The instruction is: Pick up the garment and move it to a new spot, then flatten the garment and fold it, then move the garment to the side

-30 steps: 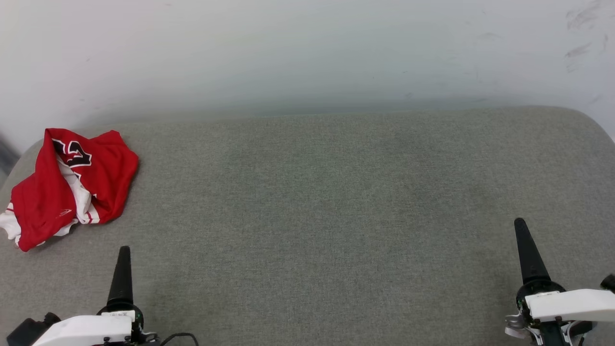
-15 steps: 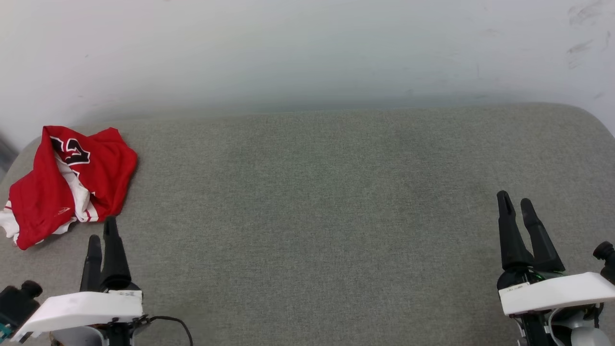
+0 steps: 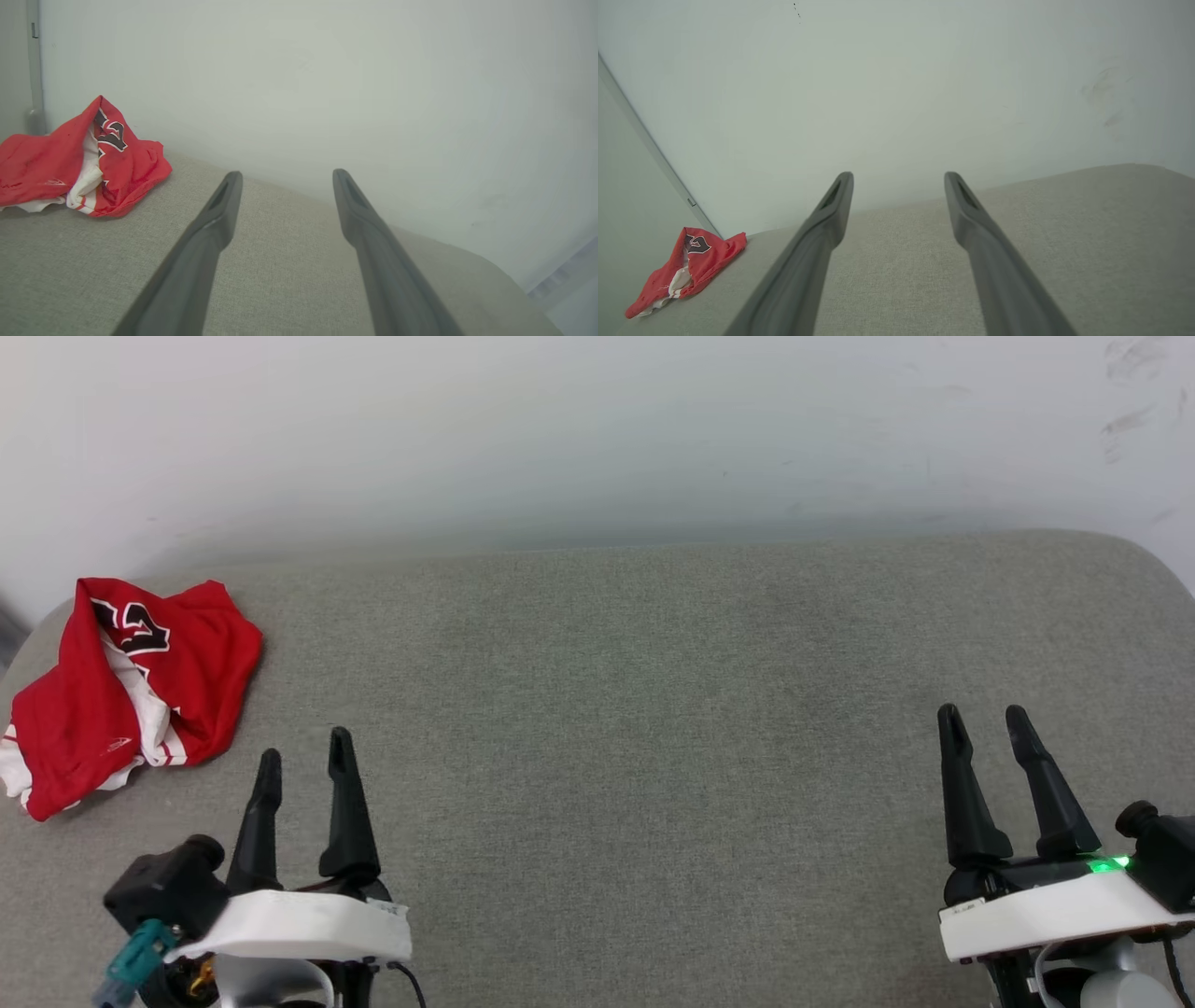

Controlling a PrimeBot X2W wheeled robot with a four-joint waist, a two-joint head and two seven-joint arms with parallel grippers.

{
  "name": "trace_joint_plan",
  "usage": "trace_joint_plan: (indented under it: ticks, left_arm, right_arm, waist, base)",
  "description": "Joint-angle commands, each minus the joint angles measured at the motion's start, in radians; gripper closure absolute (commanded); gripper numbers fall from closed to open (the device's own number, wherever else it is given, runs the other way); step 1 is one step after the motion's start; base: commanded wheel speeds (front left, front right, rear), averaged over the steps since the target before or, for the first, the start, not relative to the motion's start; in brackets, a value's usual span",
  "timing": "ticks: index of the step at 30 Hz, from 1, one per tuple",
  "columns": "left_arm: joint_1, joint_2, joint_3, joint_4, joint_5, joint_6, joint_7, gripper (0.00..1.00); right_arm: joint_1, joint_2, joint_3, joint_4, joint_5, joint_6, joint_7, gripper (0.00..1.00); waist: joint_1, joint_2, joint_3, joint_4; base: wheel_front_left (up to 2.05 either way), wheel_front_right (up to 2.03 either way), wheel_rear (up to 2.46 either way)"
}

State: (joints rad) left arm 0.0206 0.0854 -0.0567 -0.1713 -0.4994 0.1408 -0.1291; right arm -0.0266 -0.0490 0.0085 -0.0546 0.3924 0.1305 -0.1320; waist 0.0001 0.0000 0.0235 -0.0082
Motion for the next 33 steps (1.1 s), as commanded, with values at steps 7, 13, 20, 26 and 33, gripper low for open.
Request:
trace_joint_plan:
  ticks: [7,13,20,26,33]
  left_arm:
    - [0.01,0.064,-0.131,0.015,0.064,0.043,-0.028,0.0]
    - [0.008,0.095,-0.188,0.022,0.121,0.052,-0.043,0.0]
    - [-0.001,0.126,-0.243,0.036,0.209,0.112,-0.06,0.0]
    - [-0.002,0.139,-0.285,0.035,0.228,0.145,-0.073,0.0]
    - [0.035,0.086,-0.213,0.011,0.198,0.077,-0.088,0.0]
  right_arm:
    - [0.012,-0.002,0.001,0.003,-0.124,0.0,-0.025,0.0]
    - [0.017,-0.002,-0.008,0.009,-0.192,0.0,-0.04,0.0]
    - [0.025,-0.002,-0.008,0.019,-0.263,0.0,-0.057,0.0]
    - [0.028,-0.002,0.003,0.025,-0.298,0.0,-0.07,0.0]
    - [0.032,-0.002,0.0,0.032,-0.254,0.0,-0.084,0.0]
  waist:
    - [-0.0001,0.0,-0.001,-0.005]
    - [-0.0001,0.0,-0.001,-0.009]
    - [-0.0001,0.0,0.0,-0.014]
    - [-0.0001,0.0,0.001,-0.015]
    - [-0.0001,0.0,0.003,-0.015]
  base:
    - [0.0,0.0,0.0]
    - [0.0,0.0,0.0]
    - [0.0,0.0,0.0]
    - [0.0,0.0,0.0]
    - [0.0,0.0,0.0]
